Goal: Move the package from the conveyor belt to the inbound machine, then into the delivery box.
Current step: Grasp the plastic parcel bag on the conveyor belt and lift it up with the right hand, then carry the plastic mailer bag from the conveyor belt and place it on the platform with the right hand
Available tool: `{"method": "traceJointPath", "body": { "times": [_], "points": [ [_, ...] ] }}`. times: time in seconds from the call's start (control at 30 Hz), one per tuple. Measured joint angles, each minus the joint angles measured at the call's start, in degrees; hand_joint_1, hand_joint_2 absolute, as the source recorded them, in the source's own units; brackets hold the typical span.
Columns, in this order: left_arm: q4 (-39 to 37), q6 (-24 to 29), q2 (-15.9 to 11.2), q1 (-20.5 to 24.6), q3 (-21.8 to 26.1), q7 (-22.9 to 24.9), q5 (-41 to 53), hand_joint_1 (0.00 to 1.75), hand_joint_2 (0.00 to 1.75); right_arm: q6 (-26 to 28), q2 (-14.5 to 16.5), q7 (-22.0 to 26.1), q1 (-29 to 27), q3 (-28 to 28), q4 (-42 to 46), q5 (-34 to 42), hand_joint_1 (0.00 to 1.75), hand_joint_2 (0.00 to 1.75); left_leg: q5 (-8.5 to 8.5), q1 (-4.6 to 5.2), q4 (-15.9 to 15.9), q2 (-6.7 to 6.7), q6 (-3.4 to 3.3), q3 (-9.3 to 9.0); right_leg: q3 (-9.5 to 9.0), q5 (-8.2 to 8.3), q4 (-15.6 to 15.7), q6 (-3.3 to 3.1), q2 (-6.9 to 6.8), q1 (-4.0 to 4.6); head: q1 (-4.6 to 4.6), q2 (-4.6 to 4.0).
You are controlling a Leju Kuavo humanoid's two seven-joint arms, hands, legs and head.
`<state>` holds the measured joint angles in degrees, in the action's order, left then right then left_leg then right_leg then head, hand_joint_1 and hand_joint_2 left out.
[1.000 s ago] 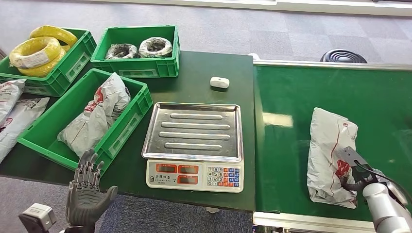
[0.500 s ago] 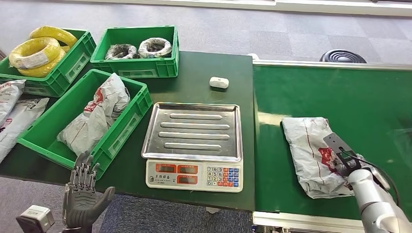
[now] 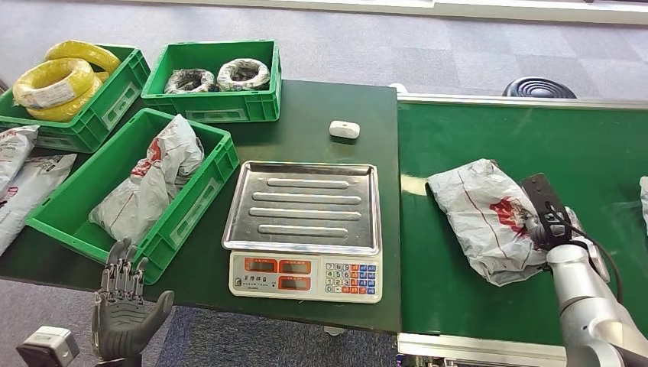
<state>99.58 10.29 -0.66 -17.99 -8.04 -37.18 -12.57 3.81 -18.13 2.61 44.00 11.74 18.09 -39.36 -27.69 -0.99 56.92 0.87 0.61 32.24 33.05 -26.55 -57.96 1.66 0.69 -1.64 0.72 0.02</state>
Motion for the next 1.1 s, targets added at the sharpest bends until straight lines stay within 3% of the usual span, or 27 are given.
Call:
{"method": "traceJointPath", "body": {
  "times": [0.07, 0.2, 0.4, 0.57, 0.67, 0.77, 0.97, 1.1],
  "points": [
    [0.00, 0.47, -0.11, -0.01, -0.23, -0.06, -0.12, 0.00, 1.75, 0.86, 0.30, 2.28, 0.61, 0.94, 0.22, 1.44, 1.75, 1.75, 0.00, 0.00, 0.00, 0.01, 0.00, 0.03, 0.00, 0.00, -0.01, 0.00, 0.00, 0.00, 0.00, 0.00],
    [0.05, 1.76, -0.12, -0.07, -0.66, -0.14, -0.38, 0.00, 1.75, 4.20, 1.79, 11.36, 1.90, 3.17, 2.54, 5.88, 1.75, 1.75, 0.00, 0.00, 0.00, -0.01, 0.00, 0.09, 0.07, 0.01, -0.03, 0.00, 0.02, 0.00, 0.01, 0.00],
    [0.17, 2.24, -0.09, -0.11, -1.17, -0.15, -0.32, 0.00, 1.75, 5.81, 3.77, 14.39, 4.19, 4.29, 6.07, 8.22, 1.75, 1.75, 0.01, -0.01, 0.00, 0.05, 0.00, 0.10, 0.08, 0.00, -0.02, 0.00, -0.04, 0.00, -0.01, 0.00],
    [0.15, 1.76, -0.09, 0.12, -1.25, -0.28, -0.04, 0.00, 1.75, 8.87, 6.15, 21.65, 3.90, 3.29, 11.96, 12.66, 1.75, 1.75, 0.01, 0.00, 0.00, -0.02, 0.00, 0.13, 0.14, 0.01, -0.03, -0.01, 0.01, 0.00, 0.00, 0.00],
    [0.04, 0.75, -0.11, 0.74, -1.54, -0.47, 0.21, 0.00, 1.75, 11.75, 8.80, 22.35, 3.23, -0.69, 20.08, 15.00, 1.75, 1.75, 0.01, -0.03, 0.00, -0.13, 0.01, 0.11, 0.17, 0.01, -0.05, -0.01, 0.04, 0.02, 0.00, 0.00],
    [-0.79, -1.01, -0.15, 2.13, -2.20, -0.78, 0.56, 0.00, 1.75, 10.52, 11.77, 21.17, 2.35, -7.41, 28.23, 17.92, 1.75, 1.75, 0.04, -0.05, -0.02, -0.17, 0.05, 0.10, 0.19, 0.02, -0.07, -0.02, 0.08, 0.04, -0.01, 0.00],
    [-5.04, -5.67, 0.03, 7.46, -3.74, -1.23, 1.42, 0.00, 1.75, -4.87, 18.22, 23.33, 2.14, -23.40, 34.53, 21.49, 1.75, 1.75, 0.11, -0.14, -0.02, -0.26, 0.15, 0.05, 0.22, 0.08, -0.09, -0.13, 0.24, 0.14, -0.01, 0.00],
    [-7.02, -6.74, 1.02, 9.99, -3.89, -0.92, 2.49, 0.00, 1.75, -9.30, 22.58, 25.60, 2.23, -31.56, 33.20, 21.12, 1.75, 1.75, 0.13, -0.15, -0.02, -0.22, 0.19, 0.09, 0.22, 0.08, -0.10, -0.13, 0.21, 0.15, -0.01, 0.00]
  ]
}}
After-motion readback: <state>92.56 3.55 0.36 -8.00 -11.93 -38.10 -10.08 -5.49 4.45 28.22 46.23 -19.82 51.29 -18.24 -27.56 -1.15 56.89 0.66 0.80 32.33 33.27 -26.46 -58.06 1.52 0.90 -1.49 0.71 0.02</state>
